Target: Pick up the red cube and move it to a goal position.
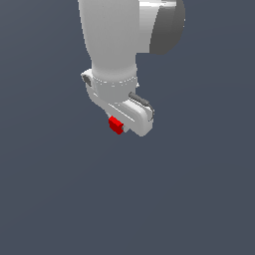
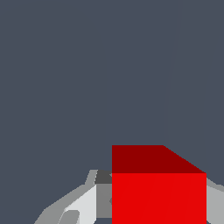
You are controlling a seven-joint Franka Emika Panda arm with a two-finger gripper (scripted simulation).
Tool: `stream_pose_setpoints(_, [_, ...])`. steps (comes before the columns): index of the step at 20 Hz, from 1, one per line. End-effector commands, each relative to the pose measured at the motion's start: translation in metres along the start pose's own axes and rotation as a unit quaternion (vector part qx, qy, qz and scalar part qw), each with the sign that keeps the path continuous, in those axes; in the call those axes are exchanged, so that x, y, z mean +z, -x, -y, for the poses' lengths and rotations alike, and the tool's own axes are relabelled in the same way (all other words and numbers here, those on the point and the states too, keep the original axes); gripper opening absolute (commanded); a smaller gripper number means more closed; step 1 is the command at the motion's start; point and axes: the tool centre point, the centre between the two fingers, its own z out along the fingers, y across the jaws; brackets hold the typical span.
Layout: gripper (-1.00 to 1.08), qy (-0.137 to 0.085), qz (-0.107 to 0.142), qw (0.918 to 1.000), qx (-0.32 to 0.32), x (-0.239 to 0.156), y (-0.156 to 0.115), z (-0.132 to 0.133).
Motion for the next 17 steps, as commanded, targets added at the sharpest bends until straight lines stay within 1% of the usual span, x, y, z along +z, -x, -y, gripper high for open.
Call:
stream_pose_setpoints(1, [-1.0, 0.001, 0.0, 1.0, 0.0, -0.022, -0.002, 0.001])
stream_pose_setpoints(8, [-1.0, 0.0, 0.0, 1.0, 0.0, -0.059, -0.007, 0.004])
stream_pose_setpoints(17, [-1.0, 0.0, 0.001, 1.0, -0.001, -0.074, -0.009, 0.006])
